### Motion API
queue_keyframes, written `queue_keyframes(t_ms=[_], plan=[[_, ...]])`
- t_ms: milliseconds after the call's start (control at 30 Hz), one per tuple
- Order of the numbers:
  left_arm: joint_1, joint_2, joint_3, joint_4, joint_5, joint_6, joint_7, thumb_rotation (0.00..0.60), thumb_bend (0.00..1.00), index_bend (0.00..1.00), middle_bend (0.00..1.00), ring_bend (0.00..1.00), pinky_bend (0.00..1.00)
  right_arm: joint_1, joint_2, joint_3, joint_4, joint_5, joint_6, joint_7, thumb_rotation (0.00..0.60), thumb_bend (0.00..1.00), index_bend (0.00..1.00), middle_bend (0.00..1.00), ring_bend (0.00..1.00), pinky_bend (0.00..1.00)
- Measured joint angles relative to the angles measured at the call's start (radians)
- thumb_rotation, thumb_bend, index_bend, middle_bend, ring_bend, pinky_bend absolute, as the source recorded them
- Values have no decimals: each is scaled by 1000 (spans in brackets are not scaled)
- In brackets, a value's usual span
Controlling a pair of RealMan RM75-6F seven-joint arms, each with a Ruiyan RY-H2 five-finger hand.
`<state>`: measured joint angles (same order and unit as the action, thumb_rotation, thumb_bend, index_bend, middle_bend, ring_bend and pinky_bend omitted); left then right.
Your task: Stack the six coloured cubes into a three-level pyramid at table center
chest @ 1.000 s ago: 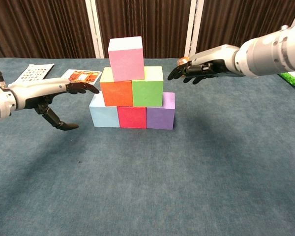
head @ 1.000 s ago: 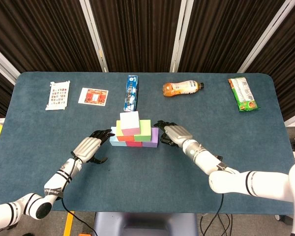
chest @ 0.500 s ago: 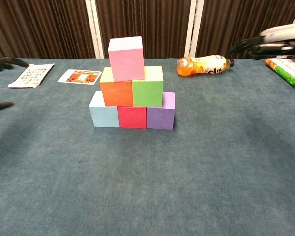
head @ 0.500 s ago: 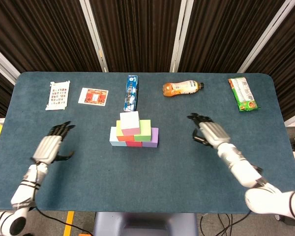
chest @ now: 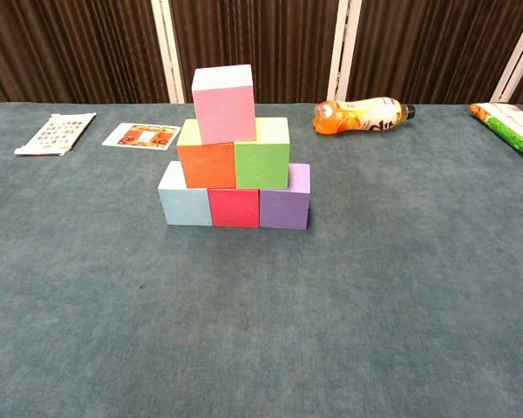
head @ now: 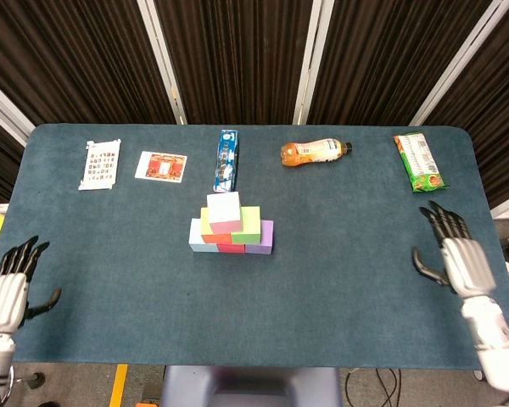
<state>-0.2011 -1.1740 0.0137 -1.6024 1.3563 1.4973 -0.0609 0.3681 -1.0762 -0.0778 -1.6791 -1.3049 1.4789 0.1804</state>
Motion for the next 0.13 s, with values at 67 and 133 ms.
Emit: queue_keyframes(t_ms=[67,133], plan=[[29,2,16,-17,16,23,30,600,326,102,0,0,1,-60,-17,-12,30,-36,62,13,284,602,0,0,0,0],[52,2,27,-34,29,45,47,600,326,102,0,0,1,-104,-28,-19,48,-58,97,24,283,602,0,0,0,0]])
